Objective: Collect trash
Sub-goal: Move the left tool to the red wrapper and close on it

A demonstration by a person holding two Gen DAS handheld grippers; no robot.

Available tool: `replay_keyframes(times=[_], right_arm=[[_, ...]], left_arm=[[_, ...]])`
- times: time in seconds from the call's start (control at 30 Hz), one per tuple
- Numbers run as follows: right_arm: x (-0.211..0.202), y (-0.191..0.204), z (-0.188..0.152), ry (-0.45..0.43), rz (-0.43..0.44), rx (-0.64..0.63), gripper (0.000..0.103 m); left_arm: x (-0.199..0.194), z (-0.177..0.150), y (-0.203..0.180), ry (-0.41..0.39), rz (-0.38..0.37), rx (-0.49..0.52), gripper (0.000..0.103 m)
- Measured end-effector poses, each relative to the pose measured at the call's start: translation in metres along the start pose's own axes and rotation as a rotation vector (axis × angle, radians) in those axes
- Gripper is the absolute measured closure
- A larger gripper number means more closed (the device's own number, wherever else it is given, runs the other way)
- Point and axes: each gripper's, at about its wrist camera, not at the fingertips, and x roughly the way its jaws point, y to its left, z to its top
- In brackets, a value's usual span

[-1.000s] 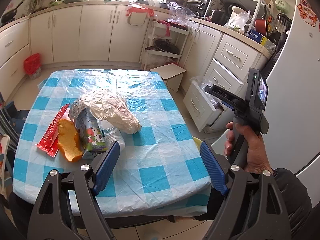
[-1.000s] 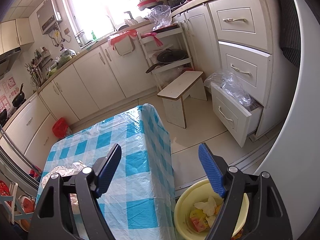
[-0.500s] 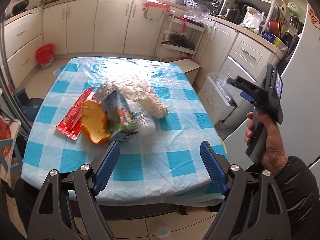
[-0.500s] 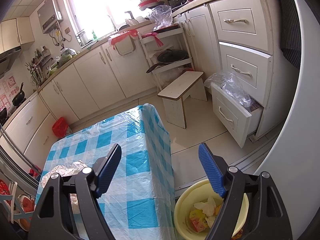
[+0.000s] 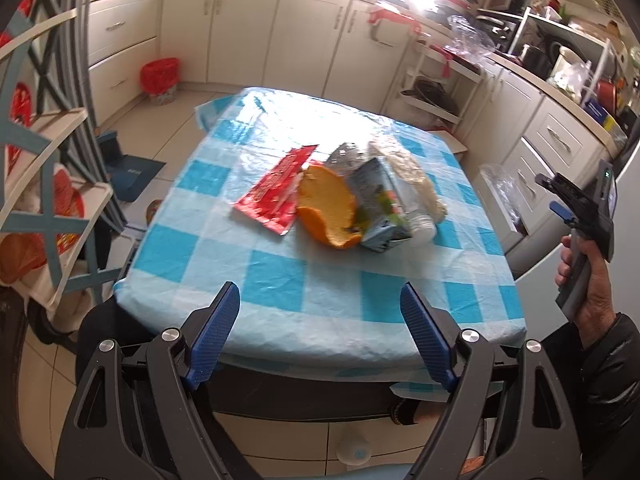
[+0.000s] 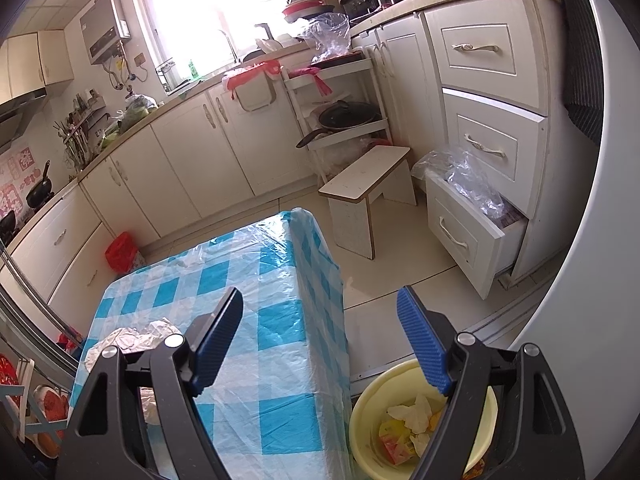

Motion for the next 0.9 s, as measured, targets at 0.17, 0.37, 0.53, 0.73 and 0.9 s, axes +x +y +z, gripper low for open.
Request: replay_keyframes(times=[0.17,0.37,0.53,0.73,0.9], right_arm=[[-0.001,0.004,0.0,-0.004,0.0,-0.015,0.026],[-0.003,0.005,0.0,-0.01,0.004,-0.013,0.026],[-0.008,0.009,-0.001,-0.022,0.013,-0.027,0.024],[-0.008,0.011,-0.002,-0.022,0.021,-0.03,0.023],[-0.004,0.013,-0.004,-0.014,0.023,-0.034,0.023]], left_arm=[[-0.001,-0.003,0.023,0.001,0.035,-0.045,0.024],[0.0,-0.005,0.04,-0.001,0.064,-0.07,0.024],[0.002,-0.006,0.056,-0.013,0.094,-0.082,0.024],[0.017,-0.003,0.069,0.0,0.114,-0.067,0.024],[0.037,0.005,0.055,0.007,0.114,0.018,0.024]])
